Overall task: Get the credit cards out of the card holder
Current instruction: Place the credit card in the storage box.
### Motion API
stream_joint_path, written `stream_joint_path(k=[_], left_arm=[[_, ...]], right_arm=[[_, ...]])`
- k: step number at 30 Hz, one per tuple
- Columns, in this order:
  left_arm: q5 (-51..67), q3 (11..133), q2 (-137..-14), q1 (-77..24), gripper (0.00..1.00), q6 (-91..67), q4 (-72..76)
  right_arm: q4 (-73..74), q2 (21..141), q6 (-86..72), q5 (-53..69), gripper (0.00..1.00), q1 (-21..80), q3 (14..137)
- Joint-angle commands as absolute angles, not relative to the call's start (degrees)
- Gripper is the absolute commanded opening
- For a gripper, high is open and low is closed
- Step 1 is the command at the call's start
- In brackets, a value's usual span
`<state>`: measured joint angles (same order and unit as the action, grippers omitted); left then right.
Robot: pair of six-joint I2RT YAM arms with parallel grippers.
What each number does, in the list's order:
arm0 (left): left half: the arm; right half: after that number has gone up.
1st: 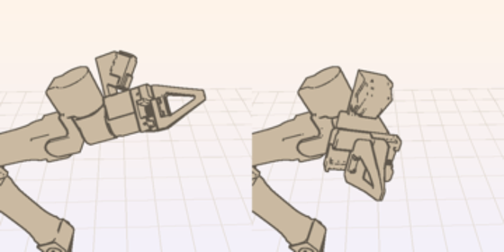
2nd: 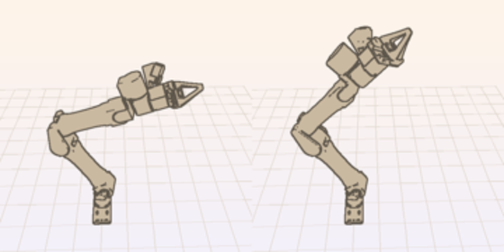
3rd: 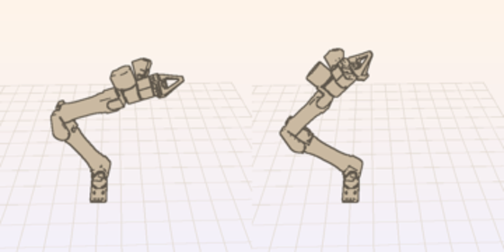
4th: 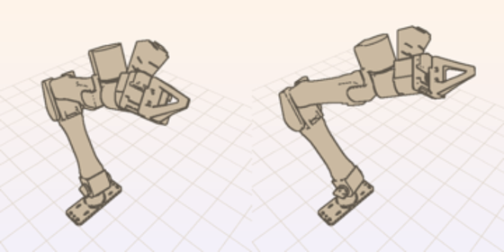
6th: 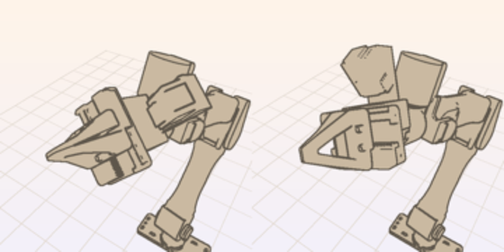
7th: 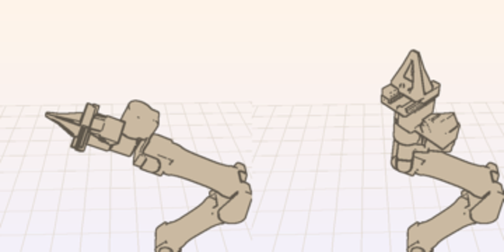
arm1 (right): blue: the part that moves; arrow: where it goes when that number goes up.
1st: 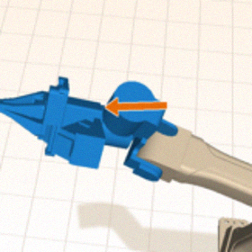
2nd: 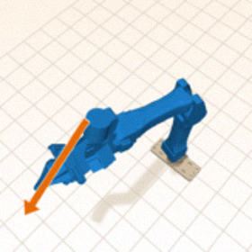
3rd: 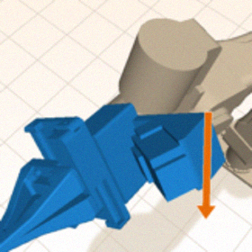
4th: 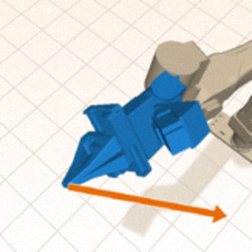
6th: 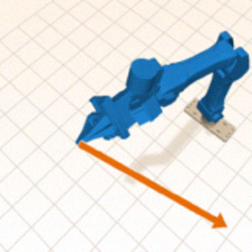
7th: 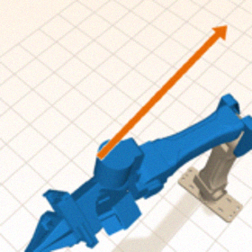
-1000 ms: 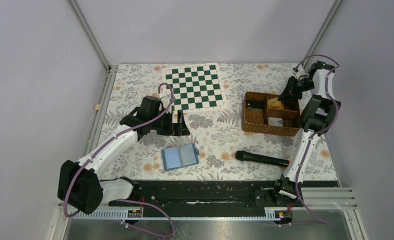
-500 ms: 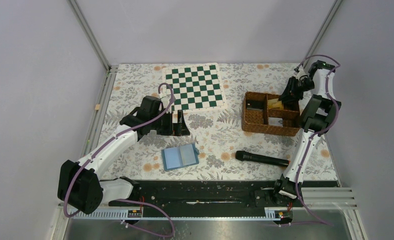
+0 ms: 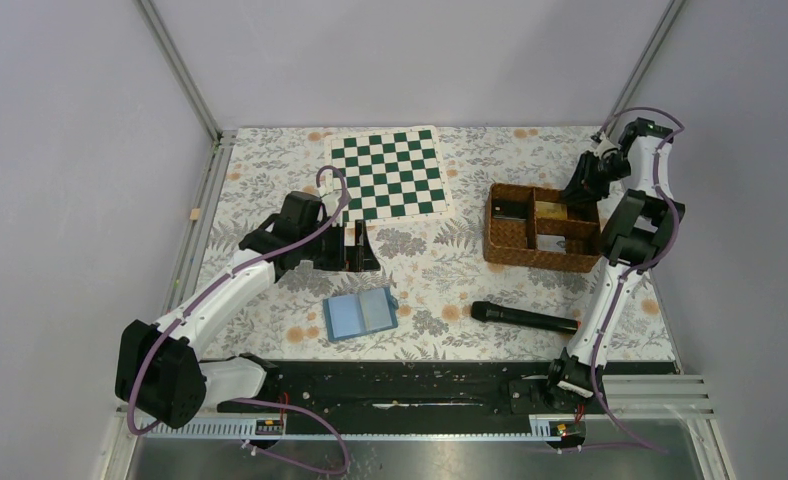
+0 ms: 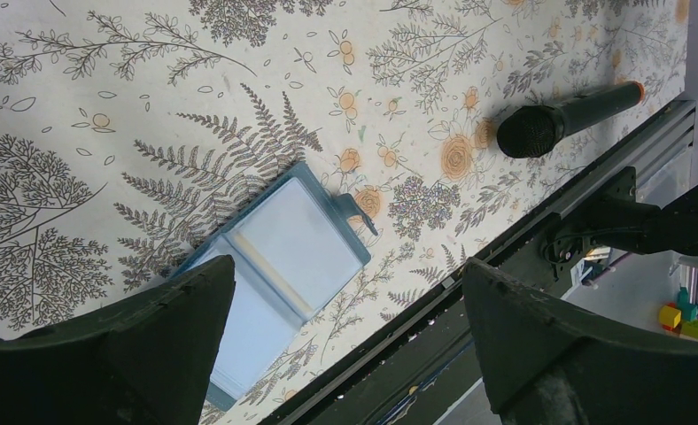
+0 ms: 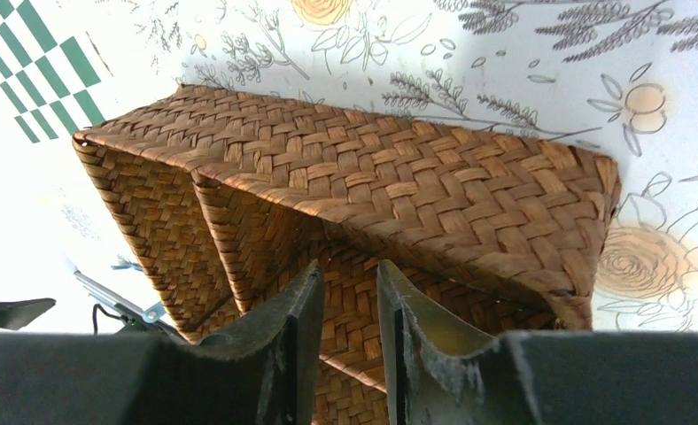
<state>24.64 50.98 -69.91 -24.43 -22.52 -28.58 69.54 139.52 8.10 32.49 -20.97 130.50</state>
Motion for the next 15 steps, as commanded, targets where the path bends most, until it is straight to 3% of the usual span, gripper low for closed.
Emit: stream_joint_path(k=[1, 10, 15], left_arm=[[26.1, 51.0, -69.6, -24.1, 0.99, -23.1, -26.1], [23.7, 50.4, -69.5, -22.5, 0.99, -27.4, -27.9], [28.7, 48.1, -74.3, -23.0, 0.8, -30.5, -27.9]], right_arm=[[69.7, 131.9, 6.3, 31.6, 0.36, -19.7, 128.4], [58.0, 112.8, -5.9, 29.9, 0.43, -15.6, 111.4], [47.2, 98.6, -10.7, 30.9, 0.43, -8.7, 90.4]])
